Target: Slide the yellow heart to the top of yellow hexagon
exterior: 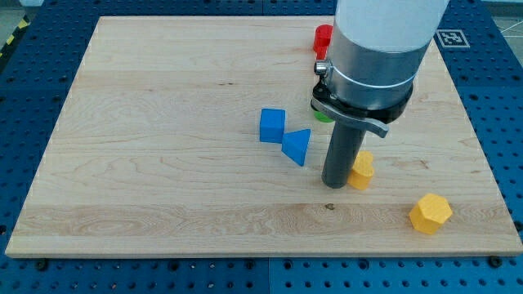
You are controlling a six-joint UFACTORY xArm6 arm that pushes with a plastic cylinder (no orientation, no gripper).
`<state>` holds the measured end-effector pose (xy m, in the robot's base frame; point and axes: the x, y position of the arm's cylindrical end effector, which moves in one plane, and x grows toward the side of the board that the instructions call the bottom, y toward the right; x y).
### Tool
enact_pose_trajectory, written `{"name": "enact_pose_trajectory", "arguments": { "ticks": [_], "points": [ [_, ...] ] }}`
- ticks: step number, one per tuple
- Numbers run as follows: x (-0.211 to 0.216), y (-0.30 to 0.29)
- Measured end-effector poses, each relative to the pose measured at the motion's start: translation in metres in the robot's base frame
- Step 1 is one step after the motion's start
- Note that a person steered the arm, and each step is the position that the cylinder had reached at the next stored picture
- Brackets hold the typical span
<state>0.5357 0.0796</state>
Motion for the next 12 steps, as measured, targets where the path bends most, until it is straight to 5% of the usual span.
{"name": "enact_pose_trajectory", "arguments": {
  "ticks": [8,12],
  "points": [
    [-0.023,0.026],
    [0.012,0.048]
  ]
}}
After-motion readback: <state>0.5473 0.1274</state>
